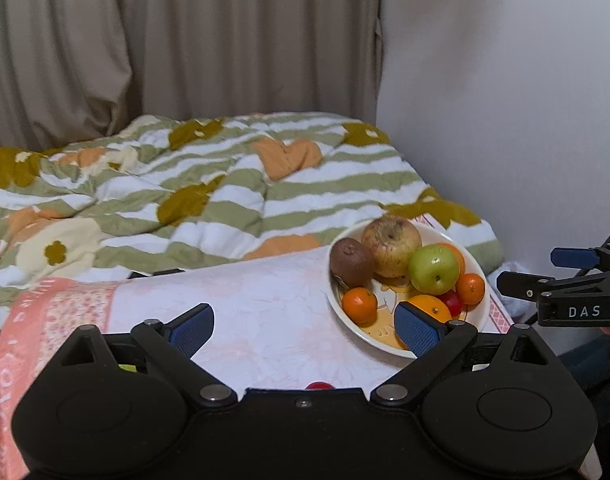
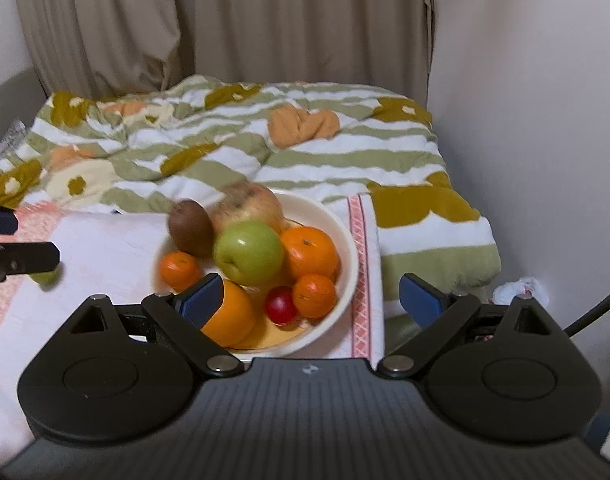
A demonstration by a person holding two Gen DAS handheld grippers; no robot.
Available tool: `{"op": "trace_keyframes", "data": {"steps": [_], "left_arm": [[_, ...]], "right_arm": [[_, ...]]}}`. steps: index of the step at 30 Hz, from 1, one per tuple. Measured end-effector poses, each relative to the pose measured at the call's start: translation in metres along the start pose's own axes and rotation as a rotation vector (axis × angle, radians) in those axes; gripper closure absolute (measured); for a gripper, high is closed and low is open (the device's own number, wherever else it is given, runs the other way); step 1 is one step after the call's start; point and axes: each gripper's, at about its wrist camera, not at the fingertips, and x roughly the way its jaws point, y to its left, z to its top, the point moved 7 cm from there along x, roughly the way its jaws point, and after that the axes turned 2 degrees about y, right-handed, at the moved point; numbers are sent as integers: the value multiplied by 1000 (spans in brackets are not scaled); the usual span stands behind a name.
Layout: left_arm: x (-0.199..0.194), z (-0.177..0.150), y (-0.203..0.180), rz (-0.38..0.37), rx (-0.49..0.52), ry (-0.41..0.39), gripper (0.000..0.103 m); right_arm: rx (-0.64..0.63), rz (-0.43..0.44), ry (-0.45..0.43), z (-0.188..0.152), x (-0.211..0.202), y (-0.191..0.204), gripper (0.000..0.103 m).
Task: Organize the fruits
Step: 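Move both tools toward the last green apple and cherry tomato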
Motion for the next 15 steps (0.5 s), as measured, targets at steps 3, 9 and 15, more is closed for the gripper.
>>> {"op": "trace_keyframes", "data": {"steps": [3,9,15], "left_arm": [[-22,-3,7,30,-11,-29,4],[-61,-14,26,107,-26,-73,4],[-84,-27,64,169,-40,-91,3]], "right_arm": [[-13,29,-26,7,-18,13,0],[-39,82,-58,16,-47,42,0],[-52,107,-88,18,-65,78,0]]}}
